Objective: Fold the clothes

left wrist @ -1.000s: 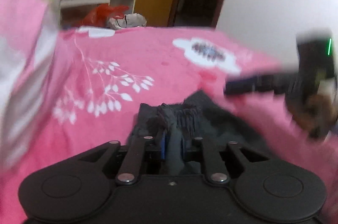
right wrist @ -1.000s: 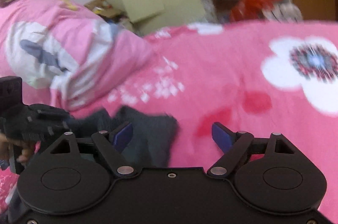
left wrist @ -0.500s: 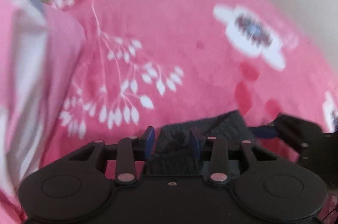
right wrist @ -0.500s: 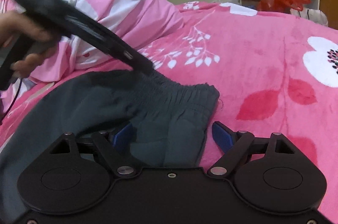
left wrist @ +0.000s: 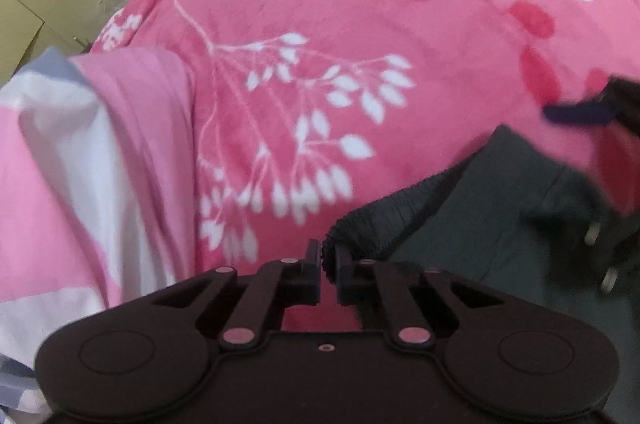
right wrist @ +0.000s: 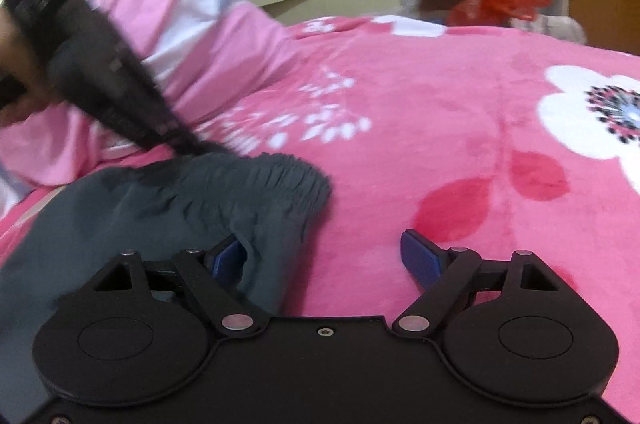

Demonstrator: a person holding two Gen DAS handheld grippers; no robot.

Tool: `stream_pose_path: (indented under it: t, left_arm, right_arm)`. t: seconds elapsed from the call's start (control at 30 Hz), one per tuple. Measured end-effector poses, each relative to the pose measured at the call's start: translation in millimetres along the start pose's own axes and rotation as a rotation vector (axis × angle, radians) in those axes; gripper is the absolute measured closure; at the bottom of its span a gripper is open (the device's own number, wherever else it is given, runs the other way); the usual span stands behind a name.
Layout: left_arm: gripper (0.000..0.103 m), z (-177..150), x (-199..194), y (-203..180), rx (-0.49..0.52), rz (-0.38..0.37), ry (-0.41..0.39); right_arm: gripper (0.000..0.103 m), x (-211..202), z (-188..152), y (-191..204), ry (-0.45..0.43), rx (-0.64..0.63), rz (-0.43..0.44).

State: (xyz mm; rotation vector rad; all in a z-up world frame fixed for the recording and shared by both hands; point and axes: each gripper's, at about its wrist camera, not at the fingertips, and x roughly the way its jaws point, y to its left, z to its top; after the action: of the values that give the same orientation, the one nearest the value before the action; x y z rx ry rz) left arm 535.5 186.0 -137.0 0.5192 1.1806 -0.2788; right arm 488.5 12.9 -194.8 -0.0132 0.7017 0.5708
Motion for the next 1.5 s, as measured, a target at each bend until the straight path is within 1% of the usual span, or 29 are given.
stream_pose_path:
  t: [0.07, 0.1, 0.13, 0.17, 0.2, 0.23, 0.27, 0.33, 0.37, 0.43, 0.47, 0.5, 0.53, 0.57, 0.63, 0.67, 0.8, 0.83, 0.87, 0.9, 0.97, 1.0, 1.03, 1.13, 1.23, 1.3, 1.4, 1.43, 1.5]
  left_arm:
    - [0.084, -4, 3, 4, 0.004, 0.009, -0.029]
    - [0.077, -6, 0, 6, -0.001, 0.010, -0.062]
    - [0.074, -9, -7, 8, -0.027, 0.007, -0.098]
    - [0.074, -12, -16, 12, -0.067, -0.001, -0.149]
    - [0.073, -19, -33, 18, -0.147, -0.022, -0.230]
    - [0.070, -26, -46, 22, -0.212, -0.033, -0.283]
    - [0.068, -29, -49, 24, -0.235, -0.052, -0.286]
    - [0.068, -45, -53, 33, -0.360, -0.149, -0.259]
    - [0.068, -49, -51, 35, -0.393, -0.177, -0.252]
    - [0.068, -65, -37, 42, -0.532, -0.298, -0.225]
    - [0.069, -71, -31, 44, -0.588, -0.347, -0.220]
    - [0.079, -74, -27, 45, -0.615, -0.376, -0.227]
    - [0.098, -74, -27, 43, -0.615, -0.380, -0.236]
    - [0.099, -75, -30, 37, -0.601, -0.376, -0.260]
    - [0.099, -68, -39, 25, -0.505, -0.327, -0.284]
    - [0.099, -67, -41, 24, -0.500, -0.312, -0.298]
    - [0.099, -56, -57, 16, -0.407, -0.183, -0.400]
    - [0.098, -52, -52, 13, -0.375, -0.163, -0.392]
    - [0.097, -49, -43, 14, -0.382, -0.181, -0.354]
    - [0.093, -48, -35, 15, -0.392, -0.186, -0.326]
    - [0.082, -51, -27, 14, -0.425, -0.130, -0.321]
    - [0.073, -54, -27, 13, -0.442, -0.093, -0.335]
    - [0.073, -61, -37, 10, -0.455, -0.040, -0.392]
    - [0.073, -80, -79, 2, -0.456, 0.032, -0.550]
    - [0.074, -97, -112, -14, -0.402, -0.012, -0.575]
    - [0.074, -125, -131, -38, -0.370, -0.084, -0.543]
    - [0.073, -169, -127, -71, -0.355, -0.178, -0.420]
    - [0.073, -184, -121, -83, -0.345, -0.197, -0.376]
    - [0.074, -219, -96, -109, -0.310, -0.172, -0.272]
  right_arm:
    - [0.021, 3, 2, -4, 0.004, 0.018, -0.031]
    - [0.019, 4, 4, -6, 0.008, 0.023, -0.036]
    - [0.019, 4, 4, -5, 0.010, 0.020, -0.033]
    - [0.019, 4, 5, -4, 0.011, 0.013, -0.028]
    - [0.018, 4, 4, -4, 0.012, 0.011, -0.025]
    - [0.018, 3, 4, -4, 0.014, 0.013, -0.023]
    - [0.018, 3, 4, -4, 0.015, 0.015, -0.021]
    - [0.018, 2, 5, -6, 0.017, 0.030, -0.011]
    - [0.018, 1, 6, -6, 0.019, 0.039, -0.005]
    - [0.018, 0, 7, -8, 0.022, 0.058, 0.006]
    - [0.018, -1, 8, -7, 0.023, 0.062, 0.010]
    - [0.017, -2, 8, -6, 0.028, 0.059, 0.015]
    - [0.017, -3, 8, -5, 0.034, 0.053, 0.021]
    - [0.017, -4, 8, -3, 0.041, 0.046, 0.027]
    - [0.017, -4, 8, 0, 0.048, 0.023, 0.022]
    - [0.017, -4, 8, 1, 0.049, 0.017, 0.018]
    - [0.017, -5, 10, -2, 0.049, 0.053, 0.022]
    - [0.017, -6, 11, -2, 0.047, 0.062, 0.028]
    - [0.017, -8, 11, -3, 0.045, 0.069, 0.031]
    - [0.017, -10, 11, -2, 0.040, 0.074, 0.035]
    - [0.015, -8, 11, 2, 0.052, 0.048, 0.025]
    - [0.015, -6, 10, 4, 0.064, 0.031, 0.014]
    - [0.015, -4, 10, 5, 0.078, 0.014, 0.001]
    - [0.015, -14, 11, 6, 0.067, -0.002, 0.008]
    - [0.015, -41, 17, 7, 0.029, -0.012, 0.041]
    - [0.015, -54, 18, 12, 0.028, -0.049, 0.070]
    - [0.015, -77, 13, 26, 0.023, -0.128, 0.124]
    - [0.014, -85, 8, 33, 0.029, -0.146, 0.165]
    - [0.014, -84, -4, 46, 0.075, -0.176, 0.214]
